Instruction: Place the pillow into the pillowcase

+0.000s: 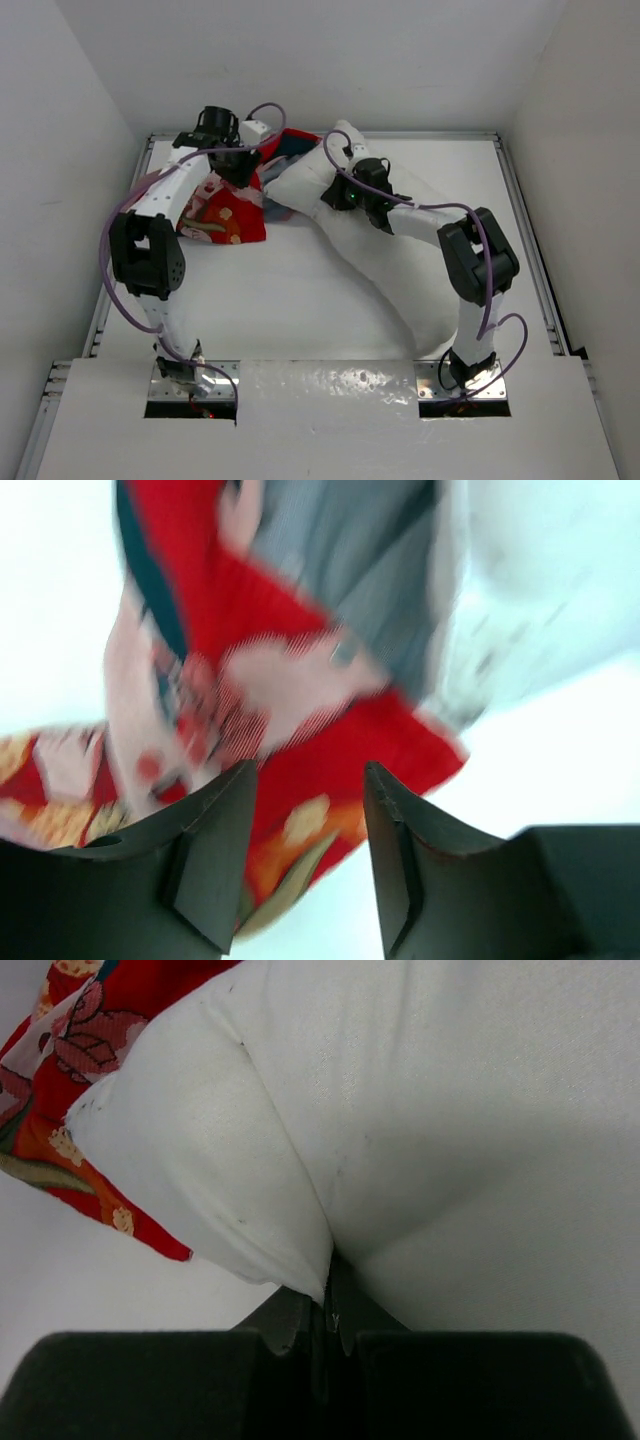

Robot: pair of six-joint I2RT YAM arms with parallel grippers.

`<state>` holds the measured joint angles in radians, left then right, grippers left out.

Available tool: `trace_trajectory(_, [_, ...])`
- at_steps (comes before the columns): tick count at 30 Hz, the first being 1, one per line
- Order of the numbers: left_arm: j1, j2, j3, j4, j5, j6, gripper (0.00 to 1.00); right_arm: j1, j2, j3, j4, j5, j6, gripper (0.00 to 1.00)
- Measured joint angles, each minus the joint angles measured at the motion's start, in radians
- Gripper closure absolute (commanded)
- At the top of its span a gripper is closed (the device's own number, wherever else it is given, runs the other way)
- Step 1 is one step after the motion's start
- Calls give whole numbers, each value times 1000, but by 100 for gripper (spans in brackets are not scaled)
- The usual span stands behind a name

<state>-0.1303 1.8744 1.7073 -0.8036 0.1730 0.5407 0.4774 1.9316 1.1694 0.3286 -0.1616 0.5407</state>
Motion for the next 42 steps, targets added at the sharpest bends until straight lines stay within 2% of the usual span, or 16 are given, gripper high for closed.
trace_trajectory(3, [-52,49,19,79,-33,-64,54,3,-20,0,-25,55,3,100])
trace_trajectory(6, [-87,169,85,143,-133,-135,54,2,-61,-8,-47,90,-3,100])
trace_trajectory(12, [-86,382,179,252,-313,-214,53,0,-115,-51,-80,109,-28,100])
trace_trajectory(14, [-84,431,227,245,-351,-225,58,0,-126,-69,-81,108,-33,100])
trace_trajectory(17, [-83,481,286,238,-388,-242,78,0,-138,-87,-81,106,-40,100])
trace_trajectory(18, [-83,483,286,235,-395,-243,88,0,-140,-89,-80,105,-43,100])
trace_trajectory(21, [-83,476,269,230,-403,-254,97,0,-143,-92,-80,98,-51,100])
trace_trajectory(23, [-83,454,239,229,-394,-257,95,0,-145,-92,-82,95,-63,100])
trace_trajectory(25, [-83,415,212,212,-369,-261,83,1,-147,-92,-86,94,-74,100])
trace_trajectory(27, [-83,365,200,185,-335,-266,80,3,-152,-92,-93,94,-82,100])
trace_trajectory(29, [-83,300,189,170,-311,-270,89,4,-158,-93,-98,95,-89,100])
trace_trajectory(30, [-83,262,180,172,-306,-270,99,4,-161,-95,-97,95,-89,100])
trace_trajectory(35, [-83,154,152,181,-292,-269,100,4,-165,-96,-97,95,-89,100])
trace_trajectory(42, [-83,156,94,141,-204,-262,100,7,-189,-114,-108,97,-108,100])
